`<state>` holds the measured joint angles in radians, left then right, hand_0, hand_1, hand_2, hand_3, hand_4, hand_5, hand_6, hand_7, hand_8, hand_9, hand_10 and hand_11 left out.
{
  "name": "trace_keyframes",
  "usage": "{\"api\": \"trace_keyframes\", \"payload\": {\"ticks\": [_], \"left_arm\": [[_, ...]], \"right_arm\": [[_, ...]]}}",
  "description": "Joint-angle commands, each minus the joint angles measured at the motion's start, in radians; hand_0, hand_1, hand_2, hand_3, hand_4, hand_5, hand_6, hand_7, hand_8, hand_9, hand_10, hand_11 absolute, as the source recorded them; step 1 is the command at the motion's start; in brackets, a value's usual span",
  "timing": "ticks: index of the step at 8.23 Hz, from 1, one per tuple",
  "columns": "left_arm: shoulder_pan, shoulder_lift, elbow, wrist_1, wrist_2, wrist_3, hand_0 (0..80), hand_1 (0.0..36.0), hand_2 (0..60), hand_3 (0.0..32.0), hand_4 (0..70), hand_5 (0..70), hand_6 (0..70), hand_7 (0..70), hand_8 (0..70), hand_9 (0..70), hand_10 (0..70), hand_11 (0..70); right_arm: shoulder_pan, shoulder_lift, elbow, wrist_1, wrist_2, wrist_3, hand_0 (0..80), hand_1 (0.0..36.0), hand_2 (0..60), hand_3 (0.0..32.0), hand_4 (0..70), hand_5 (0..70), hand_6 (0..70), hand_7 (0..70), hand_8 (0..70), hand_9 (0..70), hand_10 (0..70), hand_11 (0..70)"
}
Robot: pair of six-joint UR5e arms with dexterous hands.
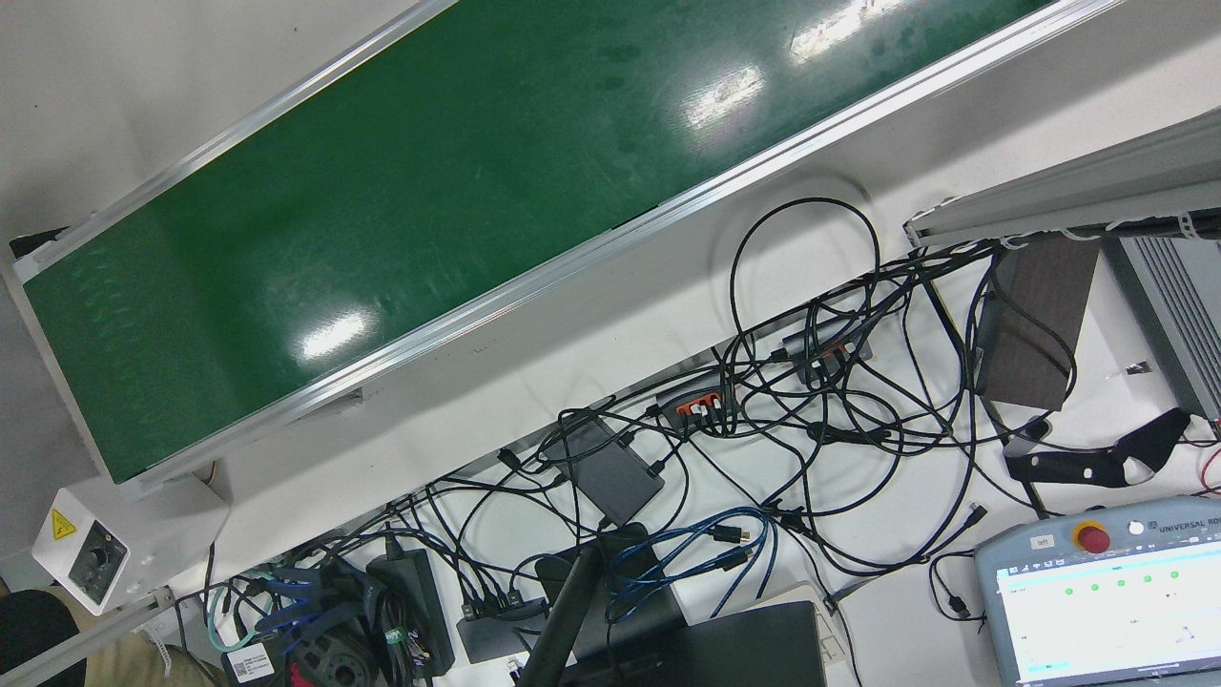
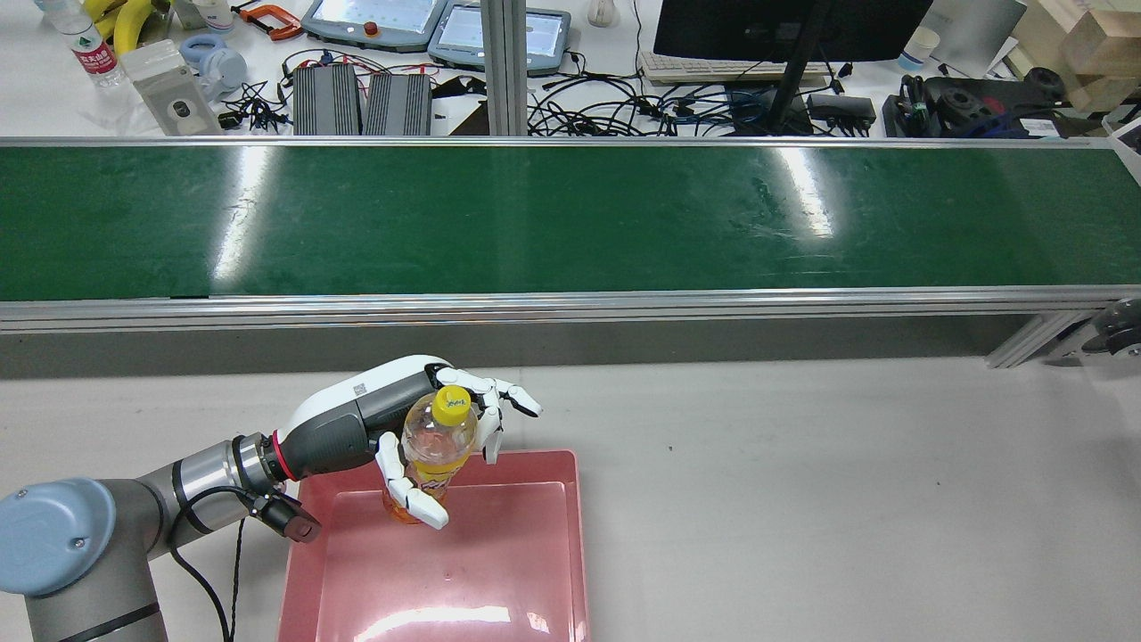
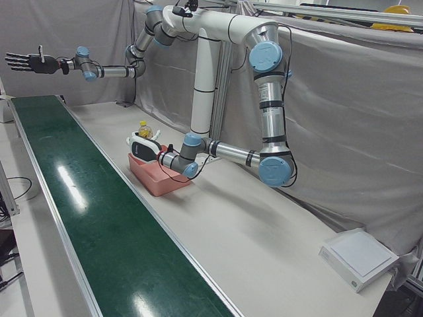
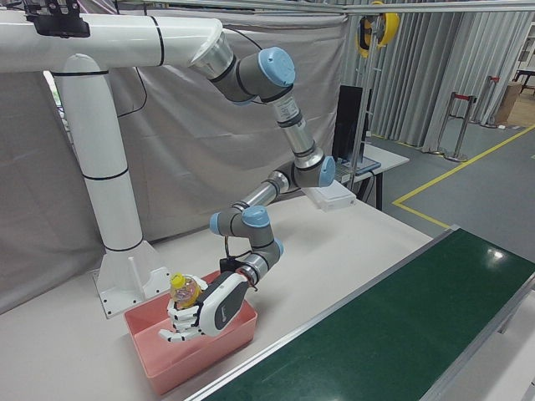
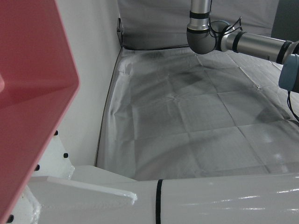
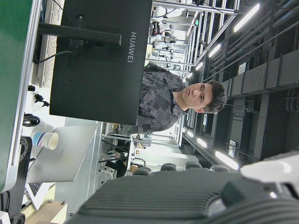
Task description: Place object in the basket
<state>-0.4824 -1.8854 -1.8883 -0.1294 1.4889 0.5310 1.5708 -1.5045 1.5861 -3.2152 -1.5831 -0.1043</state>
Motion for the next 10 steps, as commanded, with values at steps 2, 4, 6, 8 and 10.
{"api": "trace_keyframes", "payload": {"ticks": [2,4,6,8,10], "left_arm": [[-0.001,0.014,-0.003,-0.032,-0.002,-0.005,47.1,0.1,0.0,8.4,7.2,8.1,0.0,1.9,6.9,8.8,5.8,8.9],[-0.002,0.012,-0.008,-0.030,-0.002,-0.006,47.6,0.0,0.0,6.4,6.2,6.2,0.0,1.2,6.0,7.3,4.7,7.4],[-0.002,0.012,-0.023,-0.023,0.001,-0.006,47.3,0.0,0.0,4.2,7.1,6.9,0.0,0.8,5.8,7.0,4.6,7.2],[-0.002,0.012,-0.025,-0.016,0.001,-0.008,47.6,0.0,0.0,4.2,7.7,7.4,0.0,0.2,5.6,6.7,4.6,7.1],[-0.002,0.012,-0.032,0.000,0.002,-0.009,47.4,0.0,0.0,3.4,8.5,8.5,0.0,0.2,5.7,6.8,4.7,7.3]], "right_arm": [[0.000,0.000,0.000,0.000,0.000,0.000,0.0,0.0,0.0,0.0,0.0,0.0,0.0,0.0,0.0,0.0,0.0,0.0],[0.000,0.000,0.000,0.000,0.000,0.000,0.0,0.0,0.0,0.0,0.0,0.0,0.0,0.0,0.0,0.0,0.0,0.0],[0.000,0.001,0.000,0.000,0.000,0.000,0.0,0.0,0.0,0.0,0.0,0.0,0.0,0.0,0.0,0.0,0.0,0.0],[0.000,0.001,0.000,0.000,0.000,0.002,0.0,0.0,0.0,0.0,0.0,0.0,0.0,0.0,0.0,0.0,0.0,0.0],[0.000,0.000,0.000,0.000,0.000,0.000,0.0,0.0,0.0,0.0,0.0,0.0,0.0,0.0,0.0,0.0,0.0,0.0]]}}
